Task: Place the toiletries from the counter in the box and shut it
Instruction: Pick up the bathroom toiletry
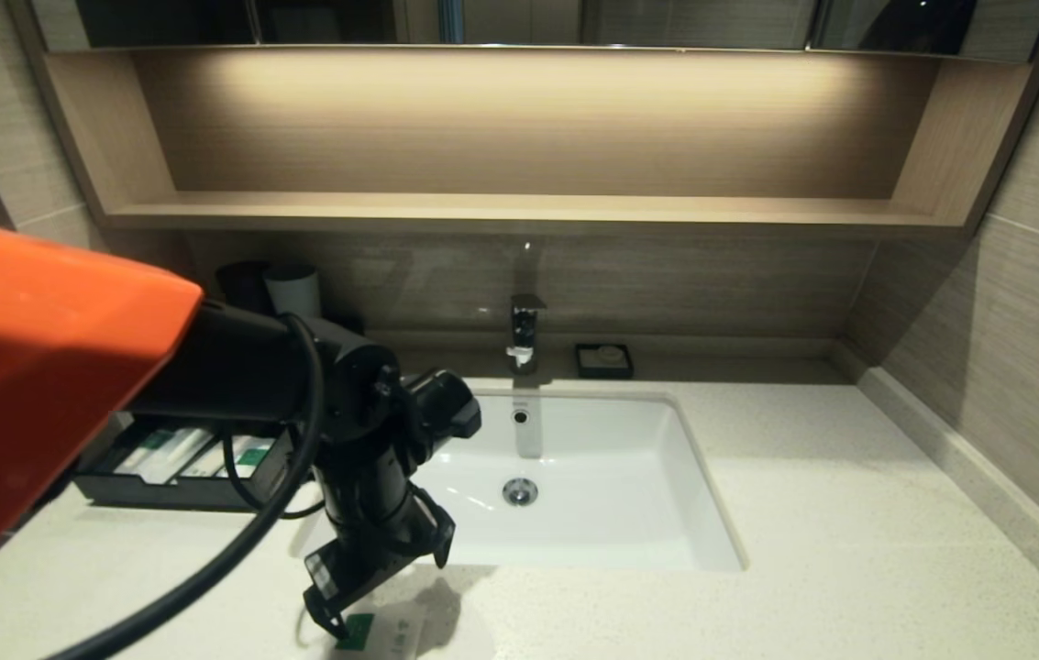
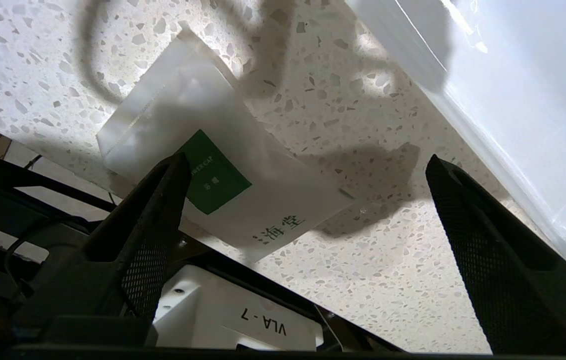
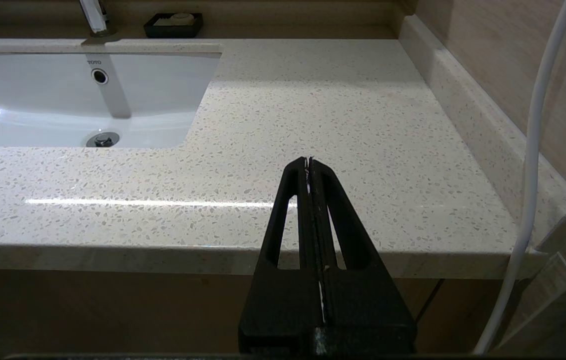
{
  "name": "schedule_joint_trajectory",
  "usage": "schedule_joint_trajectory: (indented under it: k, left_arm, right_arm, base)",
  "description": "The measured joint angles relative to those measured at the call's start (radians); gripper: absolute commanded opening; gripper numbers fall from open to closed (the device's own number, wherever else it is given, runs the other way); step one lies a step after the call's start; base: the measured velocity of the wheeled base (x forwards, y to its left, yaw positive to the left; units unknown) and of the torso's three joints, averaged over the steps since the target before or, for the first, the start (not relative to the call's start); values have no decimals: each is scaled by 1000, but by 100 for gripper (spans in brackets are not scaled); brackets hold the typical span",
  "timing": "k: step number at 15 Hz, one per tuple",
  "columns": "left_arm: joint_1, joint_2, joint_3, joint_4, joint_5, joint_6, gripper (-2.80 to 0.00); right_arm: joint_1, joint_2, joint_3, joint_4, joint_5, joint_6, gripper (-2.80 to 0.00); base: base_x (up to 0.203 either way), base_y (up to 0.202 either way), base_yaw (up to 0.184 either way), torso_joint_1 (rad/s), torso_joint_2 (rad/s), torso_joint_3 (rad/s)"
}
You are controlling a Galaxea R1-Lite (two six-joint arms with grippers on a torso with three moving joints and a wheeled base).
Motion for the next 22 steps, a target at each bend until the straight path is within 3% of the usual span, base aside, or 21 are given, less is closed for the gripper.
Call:
schedule_joint_trajectory:
  k: [13,14,15,22]
  left_arm:
    - [1,24,-9,-3,4,12,0]
    - [1,25,-9,-3,4,12,-221]
    - [1,26,-9,-4,4,12,-280]
    - [1,31,-11,-4,5,14,-280]
  right_arm:
    - [0,0,0,0,0,0,-280]
    - [0,0,0,1,0,-1,-280]
    - [0,0,0,0,0,0,-280]
    - [0,0,0,0,0,0,-280]
  base:
    - [0,0,0,0,0,0]
    - [0,0,0,0,0,0]
    - [0,0,0,0,0,0]
    - [0,0,0,0,0,0]
